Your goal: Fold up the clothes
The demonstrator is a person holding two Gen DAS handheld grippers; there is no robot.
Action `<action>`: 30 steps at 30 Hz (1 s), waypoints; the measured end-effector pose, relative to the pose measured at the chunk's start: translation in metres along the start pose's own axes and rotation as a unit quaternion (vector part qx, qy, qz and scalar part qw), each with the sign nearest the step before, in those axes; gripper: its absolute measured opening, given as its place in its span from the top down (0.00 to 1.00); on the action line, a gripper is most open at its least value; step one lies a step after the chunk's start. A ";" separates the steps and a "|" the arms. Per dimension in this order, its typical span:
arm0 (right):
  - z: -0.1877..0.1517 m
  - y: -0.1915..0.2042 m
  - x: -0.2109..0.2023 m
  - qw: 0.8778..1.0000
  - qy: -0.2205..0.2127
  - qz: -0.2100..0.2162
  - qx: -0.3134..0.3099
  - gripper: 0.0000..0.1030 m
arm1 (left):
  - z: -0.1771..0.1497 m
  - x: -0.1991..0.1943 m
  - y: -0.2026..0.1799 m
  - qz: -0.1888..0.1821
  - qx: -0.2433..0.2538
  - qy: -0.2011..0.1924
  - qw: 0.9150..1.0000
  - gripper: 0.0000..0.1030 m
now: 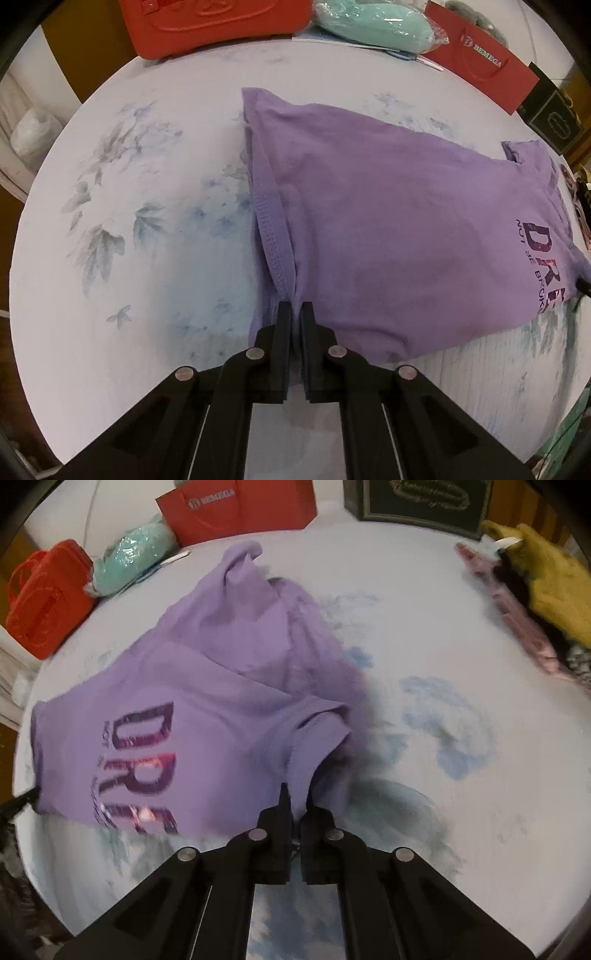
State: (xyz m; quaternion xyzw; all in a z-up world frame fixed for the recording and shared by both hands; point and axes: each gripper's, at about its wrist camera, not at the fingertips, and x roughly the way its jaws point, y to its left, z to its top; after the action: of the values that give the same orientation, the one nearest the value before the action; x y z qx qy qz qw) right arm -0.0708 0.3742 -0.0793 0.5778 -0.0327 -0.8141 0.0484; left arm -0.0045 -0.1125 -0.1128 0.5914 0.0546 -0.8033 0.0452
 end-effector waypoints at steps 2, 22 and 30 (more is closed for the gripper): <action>-0.015 -0.018 -0.007 1.000 0.014 0.006 0.023 0.98 | -0.002 0.001 0.003 -0.002 -0.004 0.005 1.000 0.96; 0.003 -0.009 -0.096 0.995 -0.094 0.009 0.036 0.66 | 0.075 -0.020 0.019 -0.069 0.015 -0.072 0.995 0.77; 0.081 -0.001 -0.037 0.996 -0.071 0.054 -0.012 0.65 | 0.104 0.025 -0.005 -0.006 -0.001 -0.043 0.999 0.79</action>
State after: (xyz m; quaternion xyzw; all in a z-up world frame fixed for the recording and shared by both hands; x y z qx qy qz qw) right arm -0.1356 0.3790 -0.0179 0.5154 -0.0569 -0.8496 0.0966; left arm -0.1109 -0.1222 -0.1055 0.5559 0.0570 -0.8282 0.0437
